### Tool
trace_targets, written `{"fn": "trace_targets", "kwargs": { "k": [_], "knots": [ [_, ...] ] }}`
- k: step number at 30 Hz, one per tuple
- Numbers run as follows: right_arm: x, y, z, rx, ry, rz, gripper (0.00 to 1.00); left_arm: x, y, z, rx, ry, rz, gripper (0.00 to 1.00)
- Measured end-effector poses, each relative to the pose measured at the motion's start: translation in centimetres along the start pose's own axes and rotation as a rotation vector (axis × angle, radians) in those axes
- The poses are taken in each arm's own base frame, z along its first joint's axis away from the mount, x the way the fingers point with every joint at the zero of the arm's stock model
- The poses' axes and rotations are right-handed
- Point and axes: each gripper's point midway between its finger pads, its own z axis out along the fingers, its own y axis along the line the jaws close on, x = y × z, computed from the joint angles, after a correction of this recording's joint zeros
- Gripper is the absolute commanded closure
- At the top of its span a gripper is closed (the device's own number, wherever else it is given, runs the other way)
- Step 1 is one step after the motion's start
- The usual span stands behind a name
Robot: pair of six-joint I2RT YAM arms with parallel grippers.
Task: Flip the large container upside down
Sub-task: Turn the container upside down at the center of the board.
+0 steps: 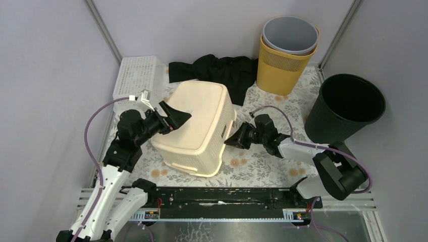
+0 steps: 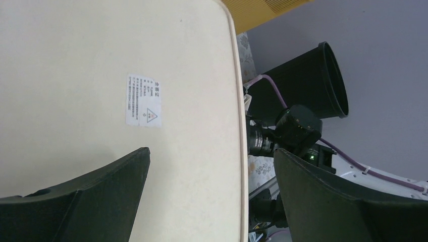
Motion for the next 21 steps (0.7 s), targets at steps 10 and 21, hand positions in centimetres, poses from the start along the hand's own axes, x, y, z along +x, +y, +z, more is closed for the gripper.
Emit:
{"fn": "trace_targets", "kwargs": {
  "k": [10,21],
  "knots": [
    [-1.1,0.3,1.7,0.022,0.033,-0.036,0.87,1.8,3.1,1.9,-0.049,0.029,-0.019,0.00],
    [-1.2,-0.8,3.6,0.059,0.086,-0.019,0.86,2.4,3.6,1.7,-0.040,0.013,-0.011,0.00]
  ]
}}
